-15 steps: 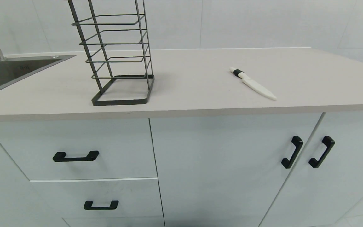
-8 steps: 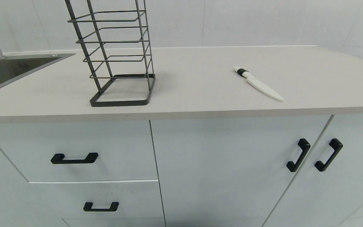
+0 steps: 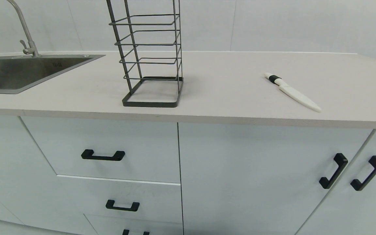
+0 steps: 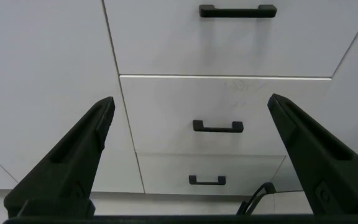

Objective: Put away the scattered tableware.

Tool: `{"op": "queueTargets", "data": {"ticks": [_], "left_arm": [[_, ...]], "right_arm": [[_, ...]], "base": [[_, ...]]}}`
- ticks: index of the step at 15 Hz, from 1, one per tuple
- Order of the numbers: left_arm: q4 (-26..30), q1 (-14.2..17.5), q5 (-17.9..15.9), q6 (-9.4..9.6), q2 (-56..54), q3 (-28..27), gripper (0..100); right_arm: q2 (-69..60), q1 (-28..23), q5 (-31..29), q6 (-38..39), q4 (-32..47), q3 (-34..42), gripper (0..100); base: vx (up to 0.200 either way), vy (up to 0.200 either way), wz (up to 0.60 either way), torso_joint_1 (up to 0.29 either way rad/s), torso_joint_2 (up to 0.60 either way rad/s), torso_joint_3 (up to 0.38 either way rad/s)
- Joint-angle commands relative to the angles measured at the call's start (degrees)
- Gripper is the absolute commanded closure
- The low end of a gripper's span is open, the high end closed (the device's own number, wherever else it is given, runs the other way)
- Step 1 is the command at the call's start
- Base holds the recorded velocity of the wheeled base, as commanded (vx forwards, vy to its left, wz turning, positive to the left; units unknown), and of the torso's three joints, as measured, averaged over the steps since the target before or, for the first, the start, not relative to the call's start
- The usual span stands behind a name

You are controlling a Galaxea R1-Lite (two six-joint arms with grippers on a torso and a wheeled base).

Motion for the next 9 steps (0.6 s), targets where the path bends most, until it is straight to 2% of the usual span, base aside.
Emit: {"op": "queueTargets", "data": {"ticks": [1, 5, 9], "left_arm": [[0.01, 0.0, 0.01, 0.0, 0.07, 0.01, 0], [0.01, 0.0, 0.01, -0.09, 0.07, 0.01, 0], [0.01, 0.0, 0.01, -0.09, 0.07, 0.01, 0]], "right_arm": [[0.07, 0.01, 0.0, 0.02, 0.0, -0.01, 0], [0.07, 0.01, 0.0, 0.02, 0.0, -0.01, 0], [0.07, 0.01, 0.0, 0.02, 0.0, -0.01, 0]], "base": [[0.0, 0.0, 0.0, 0.0, 0.0, 0.0], [0.0, 0.0, 0.0, 0.0, 0.0, 0.0], [0.0, 0.0, 0.0, 0.179, -0.09, -0.066]]}}
